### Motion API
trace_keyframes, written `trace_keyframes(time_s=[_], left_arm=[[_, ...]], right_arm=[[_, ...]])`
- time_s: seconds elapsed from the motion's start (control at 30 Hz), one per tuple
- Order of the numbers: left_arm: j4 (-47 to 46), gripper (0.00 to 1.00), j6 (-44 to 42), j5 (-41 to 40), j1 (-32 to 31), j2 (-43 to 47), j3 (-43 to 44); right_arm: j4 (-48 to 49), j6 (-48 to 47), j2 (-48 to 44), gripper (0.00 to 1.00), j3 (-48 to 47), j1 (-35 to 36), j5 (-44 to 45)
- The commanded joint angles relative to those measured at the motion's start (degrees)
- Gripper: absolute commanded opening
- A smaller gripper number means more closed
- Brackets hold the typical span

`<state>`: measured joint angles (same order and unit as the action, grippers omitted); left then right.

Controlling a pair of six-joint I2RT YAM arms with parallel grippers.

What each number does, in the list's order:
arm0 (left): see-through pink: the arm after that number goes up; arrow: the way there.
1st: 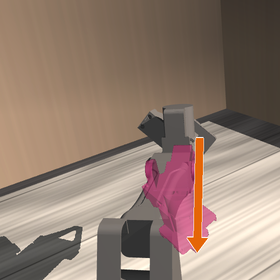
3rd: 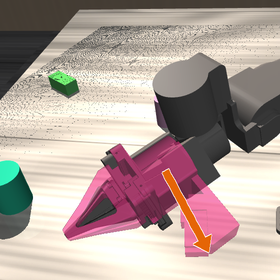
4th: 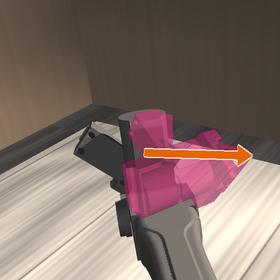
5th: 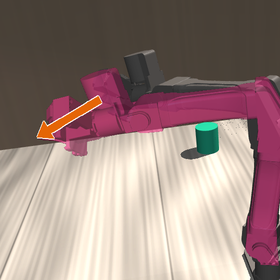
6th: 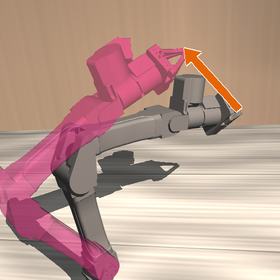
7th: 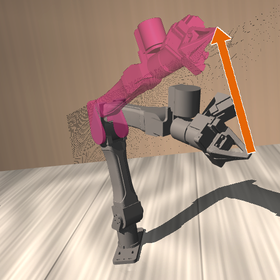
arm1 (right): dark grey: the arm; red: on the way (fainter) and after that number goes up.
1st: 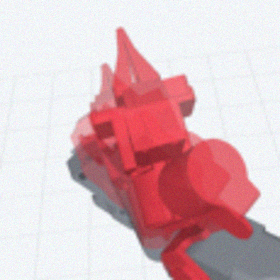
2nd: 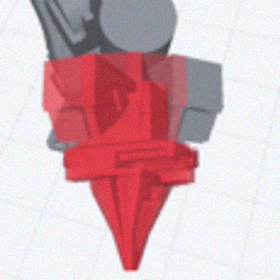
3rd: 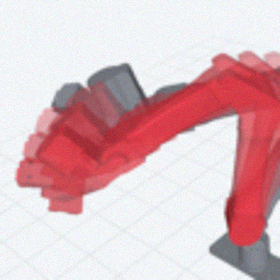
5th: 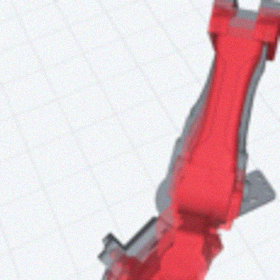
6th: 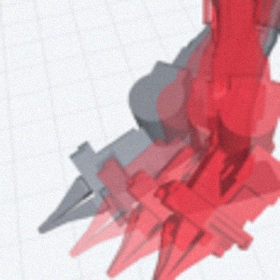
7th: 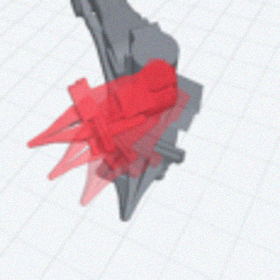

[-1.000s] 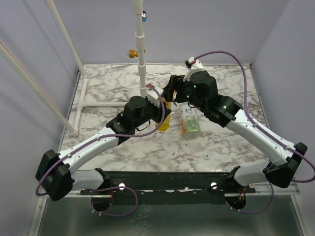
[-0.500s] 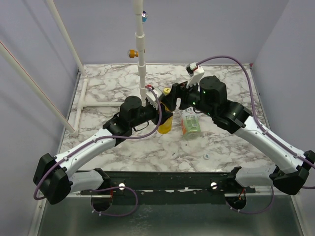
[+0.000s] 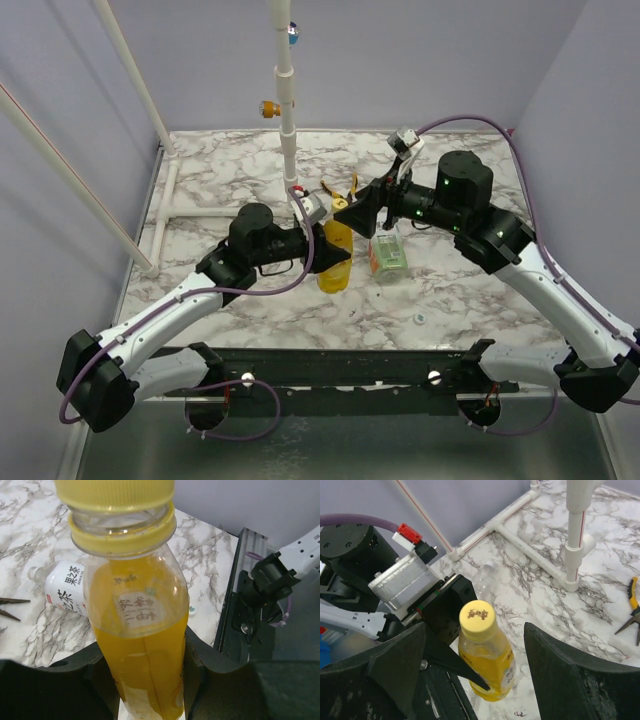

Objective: Screw on the bottle caps
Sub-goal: Screw the bottle cap onto the plastic bottle.

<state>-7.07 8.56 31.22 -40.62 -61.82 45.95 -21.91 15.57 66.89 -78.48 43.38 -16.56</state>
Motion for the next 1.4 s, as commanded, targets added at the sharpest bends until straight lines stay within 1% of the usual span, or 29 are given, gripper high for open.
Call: trace_keyframes(time_s=[0.0, 0.1, 0.2, 0.27, 0.37, 0.53, 0.6, 0.87, 0.97, 1.23, 1.37], left_arm=[[0.1, 0.00, 1.3, 5.5, 0.6, 2.6, -1.7], [-0.2, 0.00, 1.8, 6.9, 0.8, 3.5, -2.2], [-0.6, 0.00, 2.5, 7.9, 1.0, 3.9, -2.4], [-0.7, 0.00, 2.9, 8.1, 1.1, 3.7, -2.4], [-1.3, 0.00, 3.4, 8.9, 1.2, 3.4, -2.4], [-1.9, 0.00, 3.7, 9.9, 1.2, 2.6, -2.3], [-2.3, 0.00, 3.9, 10.2, 1.2, 2.2, -2.2], [-2.6, 0.00, 4.1, 10.9, 1.3, 1.2, -1.7], [-2.7, 0.00, 4.2, 11.0, 1.4, 1.3, -1.7], [-2.8, 0.00, 4.4, 11.6, 1.5, 0.8, -1.6], [-2.8, 0.00, 4.4, 11.6, 1.5, 0.3, -1.1]], right_arm=[[4.4, 0.5, -1.0, 0.83, 2.6, -5.5, -17.0], [8.1, 2.6, -1.1, 0.83, 4.2, -10.5, -26.3], [12.6, 5.1, -0.7, 0.83, 6.2, -13.4, -33.5], [15.8, 7.0, -0.4, 0.82, 7.5, -13.7, -35.7], [19.5, 9.5, 0.7, 0.79, 8.8, -13.7, -37.6], [24.1, 11.7, 1.5, 0.76, 11.2, -13.6, -35.9], [24.8, 12.1, 1.9, 0.73, 11.3, -13.6, -35.4], [24.1, 10.9, 4.1, 0.67, 9.2, -10.9, -32.2], [23.0, 10.1, 4.6, 0.61, 8.8, -10.0, -30.8], [22.2, 9.7, 3.9, 0.53, 8.9, -10.0, -29.2], [20.8, 9.3, 3.9, 0.47, 8.6, -10.0, -28.7]])
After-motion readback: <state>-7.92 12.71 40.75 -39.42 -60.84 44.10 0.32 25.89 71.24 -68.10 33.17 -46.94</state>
